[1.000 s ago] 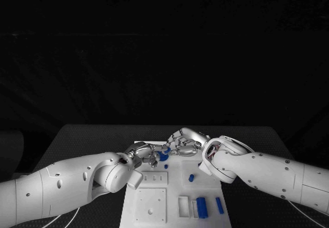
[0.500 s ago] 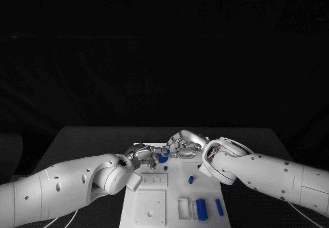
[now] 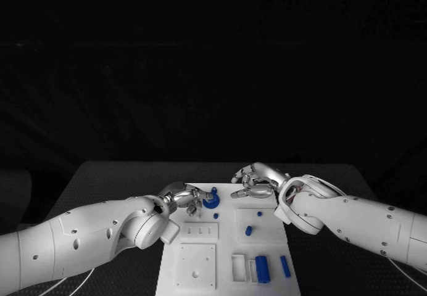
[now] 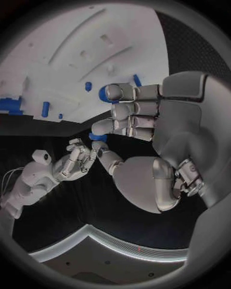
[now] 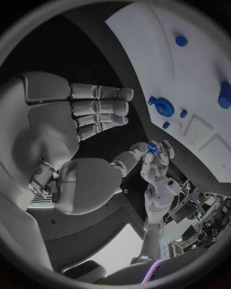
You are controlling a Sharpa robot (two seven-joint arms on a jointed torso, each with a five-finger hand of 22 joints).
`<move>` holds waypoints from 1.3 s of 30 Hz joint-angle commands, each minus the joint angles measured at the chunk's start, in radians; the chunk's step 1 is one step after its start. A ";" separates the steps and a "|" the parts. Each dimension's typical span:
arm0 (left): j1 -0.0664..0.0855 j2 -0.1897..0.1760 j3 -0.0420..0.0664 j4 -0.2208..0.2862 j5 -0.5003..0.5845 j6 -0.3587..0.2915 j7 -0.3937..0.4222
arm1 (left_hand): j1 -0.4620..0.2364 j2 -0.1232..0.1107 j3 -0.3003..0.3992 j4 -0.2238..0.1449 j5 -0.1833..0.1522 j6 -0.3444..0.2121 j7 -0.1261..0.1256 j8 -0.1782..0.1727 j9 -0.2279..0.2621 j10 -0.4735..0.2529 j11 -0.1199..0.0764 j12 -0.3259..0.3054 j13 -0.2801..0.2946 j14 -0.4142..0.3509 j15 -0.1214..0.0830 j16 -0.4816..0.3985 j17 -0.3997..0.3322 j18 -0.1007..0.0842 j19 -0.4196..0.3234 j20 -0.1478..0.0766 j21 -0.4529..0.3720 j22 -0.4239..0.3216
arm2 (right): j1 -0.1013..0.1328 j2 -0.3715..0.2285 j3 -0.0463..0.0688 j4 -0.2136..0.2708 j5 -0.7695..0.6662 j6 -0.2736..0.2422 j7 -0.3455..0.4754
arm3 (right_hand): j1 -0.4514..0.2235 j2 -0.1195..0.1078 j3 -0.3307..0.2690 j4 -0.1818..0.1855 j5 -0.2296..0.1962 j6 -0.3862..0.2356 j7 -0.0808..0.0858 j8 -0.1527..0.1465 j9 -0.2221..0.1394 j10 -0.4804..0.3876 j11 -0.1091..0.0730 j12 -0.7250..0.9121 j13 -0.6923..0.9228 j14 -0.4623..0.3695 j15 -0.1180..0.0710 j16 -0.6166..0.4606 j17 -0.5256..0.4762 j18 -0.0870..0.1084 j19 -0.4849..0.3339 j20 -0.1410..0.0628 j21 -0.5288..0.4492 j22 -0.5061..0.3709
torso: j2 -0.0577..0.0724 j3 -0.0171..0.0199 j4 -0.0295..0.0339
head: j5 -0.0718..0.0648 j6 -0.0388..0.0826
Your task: Assemble the parts on the task board
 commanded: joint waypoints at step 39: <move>0.007 -0.031 -0.087 0.104 -0.740 -0.090 -0.414 | 0.053 -0.031 0.033 0.002 0.070 0.111 -0.034 0.068 0.041 0.131 -0.036 -0.015 -0.009 0.119 -0.060 0.016 0.001 0.017 0.102 -0.182 0.021 -0.027 | 0.075 -0.032 0.013 -0.187 0.269 -0.036 0.119 | 0.014 0.031 0.035 0.003 0.050 0.027 0.008 0.043 -0.034 0.032 0.040 -0.456 -0.636 -0.064 0.101 -0.515 -0.337 0.008 -0.203 0.142 -0.325 -0.161 | -0.004 0.0027 -0.0004 | 0.006 -0.021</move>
